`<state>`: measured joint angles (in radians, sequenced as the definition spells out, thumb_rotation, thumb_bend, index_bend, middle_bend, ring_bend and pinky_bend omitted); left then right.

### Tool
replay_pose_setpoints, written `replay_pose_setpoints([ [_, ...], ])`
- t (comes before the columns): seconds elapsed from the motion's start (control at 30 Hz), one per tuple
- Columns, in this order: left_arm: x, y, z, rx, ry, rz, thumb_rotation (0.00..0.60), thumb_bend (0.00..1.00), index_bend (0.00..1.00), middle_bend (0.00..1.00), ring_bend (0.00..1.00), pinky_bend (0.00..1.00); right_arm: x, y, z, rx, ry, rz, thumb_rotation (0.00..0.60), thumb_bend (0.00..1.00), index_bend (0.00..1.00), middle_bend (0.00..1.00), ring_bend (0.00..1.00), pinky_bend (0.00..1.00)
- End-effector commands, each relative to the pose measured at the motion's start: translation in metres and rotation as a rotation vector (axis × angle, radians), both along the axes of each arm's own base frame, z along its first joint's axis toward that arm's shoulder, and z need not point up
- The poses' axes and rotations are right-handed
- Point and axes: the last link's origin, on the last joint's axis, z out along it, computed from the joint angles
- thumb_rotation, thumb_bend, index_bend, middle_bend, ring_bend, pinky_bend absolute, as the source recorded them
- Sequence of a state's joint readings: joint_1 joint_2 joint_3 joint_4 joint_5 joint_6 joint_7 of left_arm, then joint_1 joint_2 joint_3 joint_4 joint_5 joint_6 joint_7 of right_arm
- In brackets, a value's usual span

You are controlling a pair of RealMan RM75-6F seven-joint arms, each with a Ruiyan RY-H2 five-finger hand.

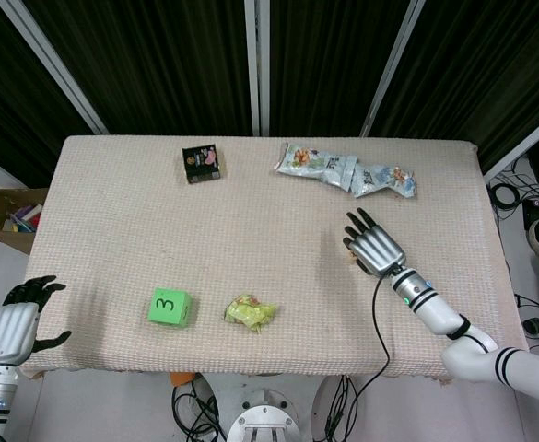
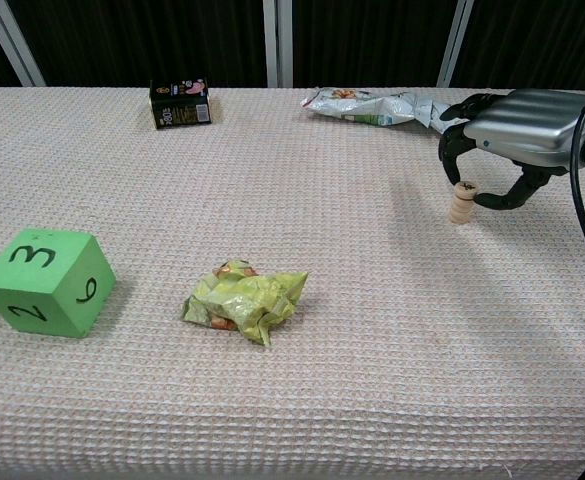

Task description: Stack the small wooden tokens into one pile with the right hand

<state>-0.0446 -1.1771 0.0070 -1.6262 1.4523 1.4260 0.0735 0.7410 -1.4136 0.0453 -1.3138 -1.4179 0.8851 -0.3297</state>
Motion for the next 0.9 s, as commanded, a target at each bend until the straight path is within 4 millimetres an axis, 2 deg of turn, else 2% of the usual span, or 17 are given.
replay_pose_setpoints([
  [0.03, 0.000, 0.000, 0.000, -0.001, 0.000, 0.001, 0.600, 0.00, 0.27, 0.15, 0.12, 0.17, 0.000, 0.001, 0.000, 0.000, -0.001, 0.001, 0.600, 0.32, 0.43, 0.25, 0.01, 0.00],
  [0.43, -0.001, 0.000, 0.000, -0.001, -0.002, 0.003, 0.600, 0.00, 0.27, 0.15, 0.12, 0.17, -0.005, 0.002, 0.009, -0.029, -0.007, -0.005, 0.600, 0.31, 0.38, 0.25, 0.01, 0.00],
  [0.57, -0.002, 0.001, 0.003, 0.009, 0.001, 0.000, 0.600, 0.00, 0.27, 0.15, 0.12, 0.17, -0.012, 0.008, 0.034, -0.098, -0.068, -0.032, 0.600, 0.30, 0.35, 0.24, 0.01, 0.00],
  [0.67, -0.001, 0.003, 0.005, 0.023, 0.008, -0.012, 0.600, 0.00, 0.27, 0.15, 0.12, 0.17, -0.023, 0.019, 0.060, -0.172, -0.123, -0.076, 0.600, 0.31, 0.30, 0.24, 0.02, 0.08],
  [0.7, -0.001, 0.004, 0.006, 0.028, 0.010, -0.016, 0.600, 0.00, 0.27, 0.15, 0.12, 0.17, -0.028, 0.024, 0.069, -0.198, -0.140, -0.096, 0.600, 0.31, 0.27, 0.24, 0.02, 0.12],
  [0.77, 0.000, 0.006, 0.007, 0.037, 0.018, -0.024, 0.600, 0.00, 0.27, 0.15, 0.12, 0.17, -0.043, 0.038, 0.089, -0.259, -0.178, -0.160, 0.600, 0.32, 0.20, 0.21, 0.02, 0.13],
  [0.83, 0.002, 0.007, 0.008, 0.045, 0.022, -0.030, 0.600, 0.00, 0.27, 0.15, 0.12, 0.17, -0.055, 0.055, 0.106, -0.318, -0.228, -0.222, 0.600, 0.32, 0.08, 0.15, 0.01, 0.12],
  [0.9, 0.005, 0.008, 0.009, 0.049, 0.025, -0.036, 0.600, 0.00, 0.27, 0.15, 0.12, 0.17, -0.066, 0.073, 0.119, -0.360, -0.280, -0.264, 0.600, 0.32, 0.02, 0.11, 0.00, 0.09],
])
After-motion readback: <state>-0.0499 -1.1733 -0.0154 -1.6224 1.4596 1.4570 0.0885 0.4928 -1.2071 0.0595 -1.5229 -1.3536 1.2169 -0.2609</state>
